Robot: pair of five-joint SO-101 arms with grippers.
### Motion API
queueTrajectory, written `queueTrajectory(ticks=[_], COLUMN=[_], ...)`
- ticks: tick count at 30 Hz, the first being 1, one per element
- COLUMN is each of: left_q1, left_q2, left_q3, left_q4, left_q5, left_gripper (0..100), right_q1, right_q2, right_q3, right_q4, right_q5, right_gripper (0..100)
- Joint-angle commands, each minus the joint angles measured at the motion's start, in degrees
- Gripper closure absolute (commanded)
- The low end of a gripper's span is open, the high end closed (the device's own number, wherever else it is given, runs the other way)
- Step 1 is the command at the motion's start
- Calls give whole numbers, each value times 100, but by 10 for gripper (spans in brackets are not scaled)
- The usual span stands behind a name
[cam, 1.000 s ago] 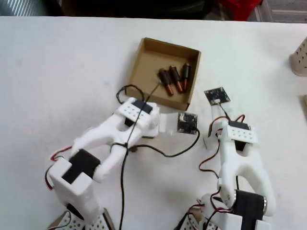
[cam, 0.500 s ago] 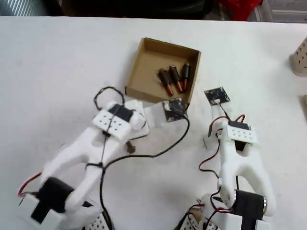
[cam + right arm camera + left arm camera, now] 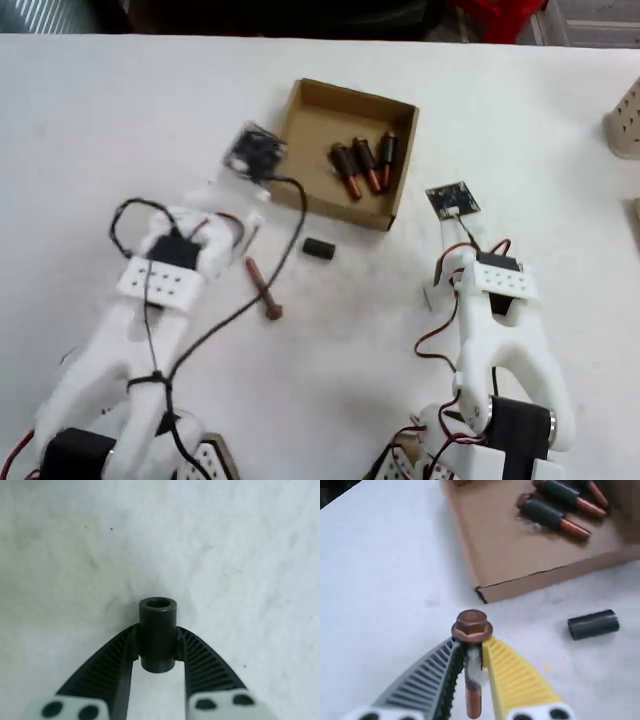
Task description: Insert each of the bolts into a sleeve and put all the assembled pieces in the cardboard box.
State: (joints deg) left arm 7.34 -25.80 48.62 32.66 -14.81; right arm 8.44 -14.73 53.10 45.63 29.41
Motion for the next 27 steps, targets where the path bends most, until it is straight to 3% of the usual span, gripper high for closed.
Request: queueTrajectory(ticks=[1,5,12,19,27], left_q1=[-558,-857,-1727,-2035,-2009], left_q2=[-435,-541,-1095,-1411,-1411], left_q3=[79,369,923,1670,1679], left_q4=[-176,-149,-202,-1046,-1125], left_q5=[774,862,897,897,905], left_gripper=[976,976,977,977,977], right_q1=[-127,-330,-1156,-1587,-2510], right_q2=[-163,-163,-215,-251,-1385], right_q3=[-44,-35,343,369,545], right_q4=[-92,-101,-910,-1226,-1226], right_q5=[-26,-105,-1855,-1978,-1987], right_gripper=[981,981,981,981,981])
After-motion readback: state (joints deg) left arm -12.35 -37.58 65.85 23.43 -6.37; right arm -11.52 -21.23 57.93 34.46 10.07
